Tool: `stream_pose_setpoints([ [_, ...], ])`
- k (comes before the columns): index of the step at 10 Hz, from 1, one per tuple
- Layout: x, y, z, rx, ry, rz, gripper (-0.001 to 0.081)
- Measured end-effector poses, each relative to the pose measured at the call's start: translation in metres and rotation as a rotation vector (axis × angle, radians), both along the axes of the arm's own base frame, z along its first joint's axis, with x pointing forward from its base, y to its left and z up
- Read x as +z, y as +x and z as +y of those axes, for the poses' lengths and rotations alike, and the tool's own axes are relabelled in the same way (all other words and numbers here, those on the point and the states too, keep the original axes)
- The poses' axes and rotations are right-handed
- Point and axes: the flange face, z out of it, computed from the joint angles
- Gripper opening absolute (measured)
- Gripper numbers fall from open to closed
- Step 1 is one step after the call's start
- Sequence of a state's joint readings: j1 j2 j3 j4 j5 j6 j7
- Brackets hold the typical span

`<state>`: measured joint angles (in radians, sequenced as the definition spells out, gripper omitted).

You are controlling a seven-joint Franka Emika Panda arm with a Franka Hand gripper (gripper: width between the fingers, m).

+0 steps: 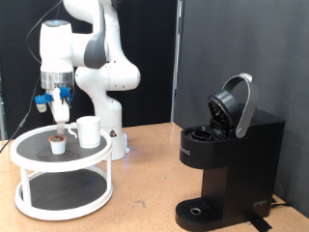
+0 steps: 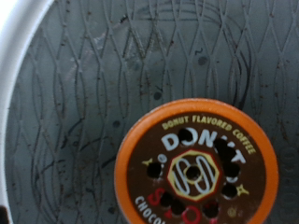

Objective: Make a cup of coffee with the keurig machine

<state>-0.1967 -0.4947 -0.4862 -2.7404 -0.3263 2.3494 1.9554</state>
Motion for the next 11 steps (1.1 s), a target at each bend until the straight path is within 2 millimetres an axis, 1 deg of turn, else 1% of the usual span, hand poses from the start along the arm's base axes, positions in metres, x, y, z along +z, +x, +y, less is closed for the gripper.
stream_pose_setpoints([
  [2, -0.014, 0.0, 0.002, 0.002, -0.001, -0.002, 0.0734],
  [5, -0.026, 0.0, 0.004, 0.005, -0.004, -0.001, 0.0734],
  [11, -0.034, -0.002, 0.002, 0.009, -0.009, 0.001, 0.0734],
])
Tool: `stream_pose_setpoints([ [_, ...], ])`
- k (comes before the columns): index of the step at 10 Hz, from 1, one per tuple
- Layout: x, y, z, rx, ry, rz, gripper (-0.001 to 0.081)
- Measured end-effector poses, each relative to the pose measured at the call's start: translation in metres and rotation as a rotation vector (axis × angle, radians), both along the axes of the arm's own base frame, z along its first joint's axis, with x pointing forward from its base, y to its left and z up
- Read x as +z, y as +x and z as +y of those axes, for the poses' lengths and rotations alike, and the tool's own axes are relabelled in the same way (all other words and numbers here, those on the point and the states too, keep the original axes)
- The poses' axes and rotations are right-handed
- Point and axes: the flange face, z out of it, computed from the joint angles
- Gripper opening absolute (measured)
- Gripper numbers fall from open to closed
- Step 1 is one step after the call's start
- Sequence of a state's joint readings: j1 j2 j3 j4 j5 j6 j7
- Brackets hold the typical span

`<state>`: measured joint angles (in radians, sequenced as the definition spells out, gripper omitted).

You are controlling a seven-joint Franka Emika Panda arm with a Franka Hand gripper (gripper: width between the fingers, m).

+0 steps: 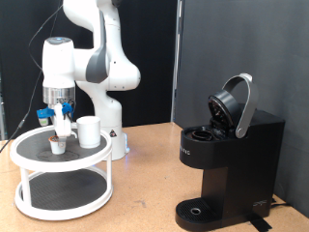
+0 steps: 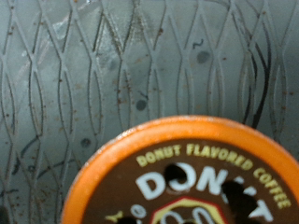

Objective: Make a cup of coffee with the keurig machine

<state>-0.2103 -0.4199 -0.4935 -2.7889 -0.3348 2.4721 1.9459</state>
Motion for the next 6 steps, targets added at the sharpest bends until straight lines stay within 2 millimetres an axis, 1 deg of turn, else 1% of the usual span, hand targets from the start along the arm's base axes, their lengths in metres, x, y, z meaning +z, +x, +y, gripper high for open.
stream_pose_setpoints([
  [3, -0.0011, -0.001, -0.0012, -0.004, 0.0, -0.001, 0.0712],
  [4, -0.0013, -0.0012, -0.0015, -0.005, 0.0, -0.001, 0.053],
  [5, -0.0009, -0.0009, -0.0017, -0.006, -0.001, -0.003, 0.053],
  [6, -0.0004, -0.0007, -0.002, -0.007, -0.002, -0.004, 0.0368],
])
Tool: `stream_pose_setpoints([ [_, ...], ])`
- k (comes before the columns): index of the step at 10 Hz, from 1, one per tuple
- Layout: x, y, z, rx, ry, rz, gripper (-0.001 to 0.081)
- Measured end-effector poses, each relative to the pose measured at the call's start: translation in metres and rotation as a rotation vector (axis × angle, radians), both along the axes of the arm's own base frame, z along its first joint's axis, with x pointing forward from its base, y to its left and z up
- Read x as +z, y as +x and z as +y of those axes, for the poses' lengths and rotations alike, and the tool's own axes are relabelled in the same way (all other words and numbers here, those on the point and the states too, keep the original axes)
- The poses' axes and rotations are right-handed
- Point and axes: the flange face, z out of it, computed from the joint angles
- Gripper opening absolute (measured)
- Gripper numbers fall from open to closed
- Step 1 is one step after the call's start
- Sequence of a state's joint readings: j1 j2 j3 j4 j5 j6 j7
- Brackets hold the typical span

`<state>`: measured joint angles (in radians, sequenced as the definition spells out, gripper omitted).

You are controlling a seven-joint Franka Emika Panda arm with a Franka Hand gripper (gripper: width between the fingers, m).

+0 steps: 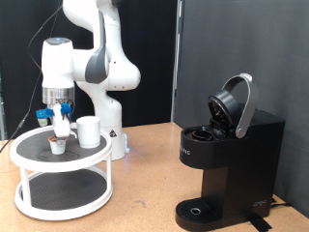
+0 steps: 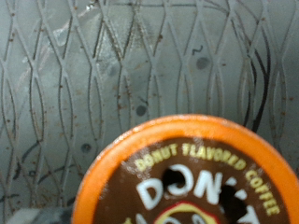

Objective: Make a cup of coffee with the keurig machine

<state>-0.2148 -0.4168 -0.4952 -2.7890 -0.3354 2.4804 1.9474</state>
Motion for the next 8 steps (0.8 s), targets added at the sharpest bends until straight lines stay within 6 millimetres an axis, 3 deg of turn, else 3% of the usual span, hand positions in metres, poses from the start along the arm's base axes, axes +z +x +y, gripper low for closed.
stream_pose_setpoints([
  [2, 0.005, -0.001, -0.003, -0.014, 0.021, 0.034, 0.0363],
  [8, 0.086, 0.002, -0.021, -0.035, 0.134, 0.085, 0.0363],
])
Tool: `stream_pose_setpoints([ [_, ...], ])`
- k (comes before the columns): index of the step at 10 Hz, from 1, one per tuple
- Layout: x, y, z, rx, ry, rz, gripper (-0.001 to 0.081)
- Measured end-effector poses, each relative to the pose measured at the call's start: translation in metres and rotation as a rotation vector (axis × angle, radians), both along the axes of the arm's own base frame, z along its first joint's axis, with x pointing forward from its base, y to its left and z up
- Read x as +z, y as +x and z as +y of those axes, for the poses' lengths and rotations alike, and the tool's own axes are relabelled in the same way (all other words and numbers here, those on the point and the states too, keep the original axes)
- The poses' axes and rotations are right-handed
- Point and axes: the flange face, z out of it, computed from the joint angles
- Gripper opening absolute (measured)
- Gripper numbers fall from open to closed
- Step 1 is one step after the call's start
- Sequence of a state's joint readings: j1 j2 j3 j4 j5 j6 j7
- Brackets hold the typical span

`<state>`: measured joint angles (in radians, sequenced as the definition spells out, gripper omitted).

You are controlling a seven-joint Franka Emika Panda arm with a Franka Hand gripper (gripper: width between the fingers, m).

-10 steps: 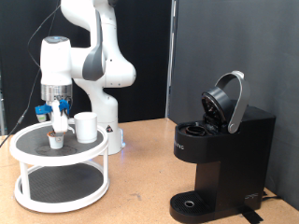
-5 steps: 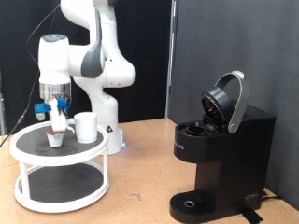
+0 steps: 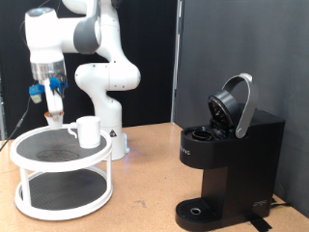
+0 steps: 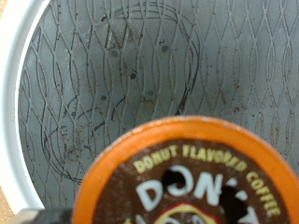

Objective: Make a cup of coffee with the keurig machine

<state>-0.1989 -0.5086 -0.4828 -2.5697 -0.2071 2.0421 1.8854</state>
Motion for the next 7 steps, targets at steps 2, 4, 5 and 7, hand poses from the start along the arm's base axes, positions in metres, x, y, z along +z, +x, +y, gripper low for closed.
stream_pose_setpoints([
  [2, -0.003, -0.001, 0.001, 0.003, 0.021, -0.004, 0.0363],
  [4, 0.008, 0.003, 0.006, -0.008, 0.132, -0.05, 0.0363],
  [5, 0.02, 0.011, 0.013, -0.02, 0.208, -0.099, 0.0363],
  [7, 0.038, 0.029, 0.035, -0.053, 0.337, -0.195, 0.0363],
])
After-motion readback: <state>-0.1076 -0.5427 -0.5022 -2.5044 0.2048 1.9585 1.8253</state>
